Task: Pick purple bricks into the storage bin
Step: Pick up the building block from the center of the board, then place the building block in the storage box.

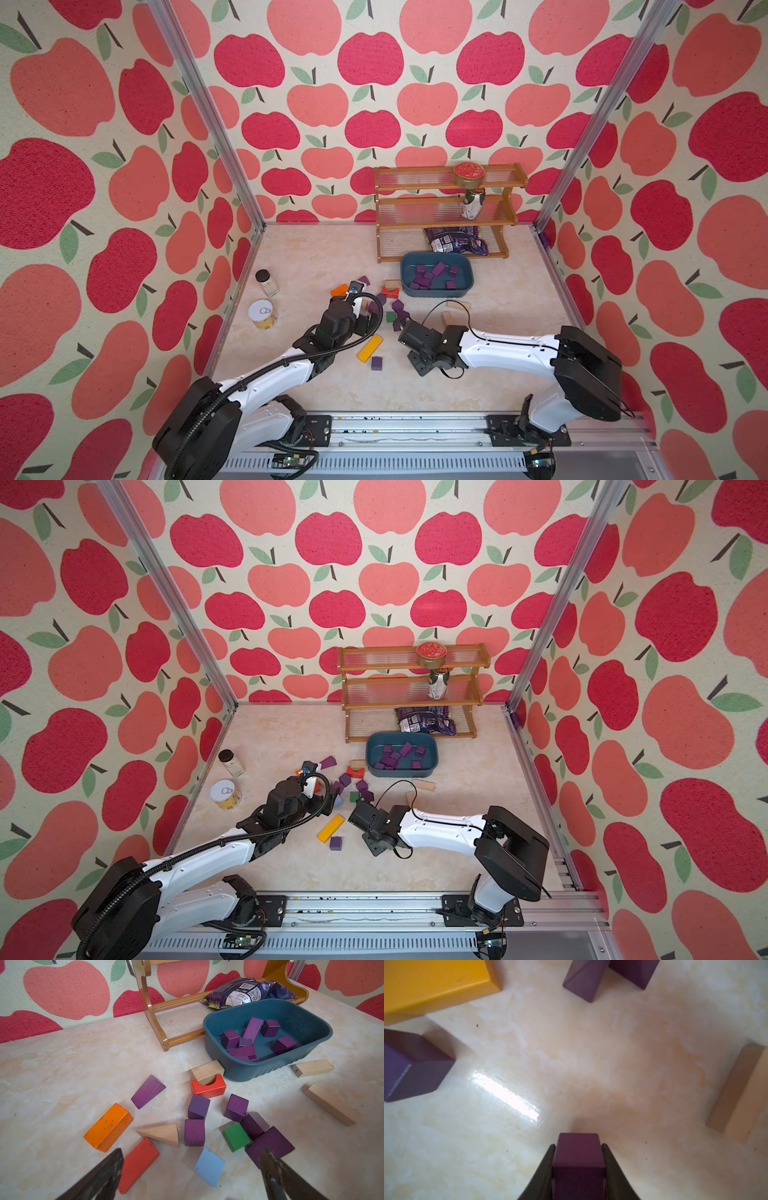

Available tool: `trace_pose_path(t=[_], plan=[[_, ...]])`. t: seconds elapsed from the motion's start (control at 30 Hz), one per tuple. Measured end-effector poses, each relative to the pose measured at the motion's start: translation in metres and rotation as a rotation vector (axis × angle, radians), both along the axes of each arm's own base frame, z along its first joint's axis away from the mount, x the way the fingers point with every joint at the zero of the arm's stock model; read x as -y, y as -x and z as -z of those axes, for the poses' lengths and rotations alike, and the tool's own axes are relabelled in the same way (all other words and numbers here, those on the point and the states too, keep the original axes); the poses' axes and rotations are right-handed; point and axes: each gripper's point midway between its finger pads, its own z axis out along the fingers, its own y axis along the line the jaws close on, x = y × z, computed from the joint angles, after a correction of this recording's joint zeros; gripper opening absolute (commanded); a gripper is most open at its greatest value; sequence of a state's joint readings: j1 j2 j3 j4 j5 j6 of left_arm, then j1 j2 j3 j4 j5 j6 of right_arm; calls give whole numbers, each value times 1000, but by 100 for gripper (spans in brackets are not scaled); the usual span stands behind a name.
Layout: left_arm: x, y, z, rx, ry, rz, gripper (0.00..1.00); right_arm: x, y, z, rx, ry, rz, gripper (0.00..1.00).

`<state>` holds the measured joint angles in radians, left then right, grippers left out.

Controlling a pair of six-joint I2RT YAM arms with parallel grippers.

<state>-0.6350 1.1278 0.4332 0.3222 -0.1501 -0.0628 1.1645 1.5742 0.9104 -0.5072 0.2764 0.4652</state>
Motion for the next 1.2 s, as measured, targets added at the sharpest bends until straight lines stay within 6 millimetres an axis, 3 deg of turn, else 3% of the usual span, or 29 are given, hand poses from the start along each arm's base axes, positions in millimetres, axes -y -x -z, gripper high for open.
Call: trace_pose_path(t=[0.47,1.2], plan=[[0,-1,-1,2,2,-3,99,1,-34,-21,52,-48,60,19],[-1,-1,0,-6,-2,-2,99,42,-102,-55,127,-129,214,19]])
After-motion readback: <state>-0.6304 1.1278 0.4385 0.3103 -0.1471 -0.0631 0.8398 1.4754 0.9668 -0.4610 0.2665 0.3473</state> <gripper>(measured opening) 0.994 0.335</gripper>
